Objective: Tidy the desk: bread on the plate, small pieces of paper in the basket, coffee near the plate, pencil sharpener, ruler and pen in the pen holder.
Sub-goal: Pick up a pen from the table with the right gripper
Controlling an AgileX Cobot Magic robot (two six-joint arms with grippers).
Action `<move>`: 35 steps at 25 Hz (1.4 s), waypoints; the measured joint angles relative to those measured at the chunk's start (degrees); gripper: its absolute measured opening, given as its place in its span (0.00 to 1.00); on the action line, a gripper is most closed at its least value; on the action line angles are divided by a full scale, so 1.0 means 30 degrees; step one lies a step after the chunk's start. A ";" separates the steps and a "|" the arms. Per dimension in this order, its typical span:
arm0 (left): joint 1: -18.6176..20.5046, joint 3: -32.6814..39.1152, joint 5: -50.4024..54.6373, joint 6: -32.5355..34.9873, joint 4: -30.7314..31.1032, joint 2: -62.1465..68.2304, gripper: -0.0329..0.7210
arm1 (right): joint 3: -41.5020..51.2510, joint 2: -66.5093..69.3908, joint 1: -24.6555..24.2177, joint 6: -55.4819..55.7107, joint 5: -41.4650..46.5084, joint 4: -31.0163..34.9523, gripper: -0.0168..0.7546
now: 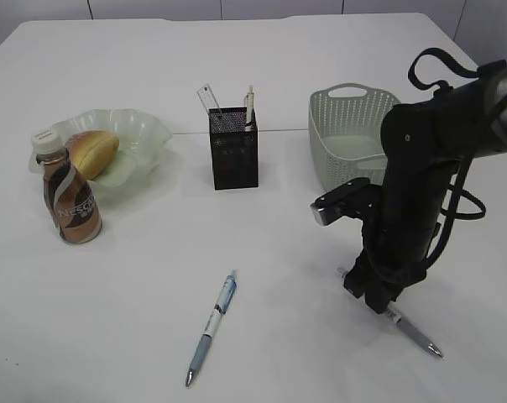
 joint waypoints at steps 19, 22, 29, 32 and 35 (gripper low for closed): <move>0.0000 0.0000 0.0030 0.0000 0.0198 0.0000 0.60 | 0.0000 0.0000 0.0000 0.0266 -0.0026 0.0000 0.30; 0.0000 0.0000 0.0030 0.0000 0.0198 0.0000 0.60 | 0.0000 0.0000 -0.0031 0.0360 0.0044 0.0000 0.30; 0.0000 0.0000 0.0030 0.0000 0.0198 0.0000 0.60 | 0.0000 0.0000 -0.0031 0.0764 0.0396 0.0076 0.30; 0.0000 0.0000 0.0030 0.0000 0.0198 0.0000 0.60 | 0.0000 0.0000 -0.0031 0.0792 0.0396 0.0226 0.30; 0.0000 0.0000 0.0030 0.0000 0.0198 0.0000 0.60 | 0.0000 0.0000 -0.0031 0.0839 0.0396 0.0299 0.30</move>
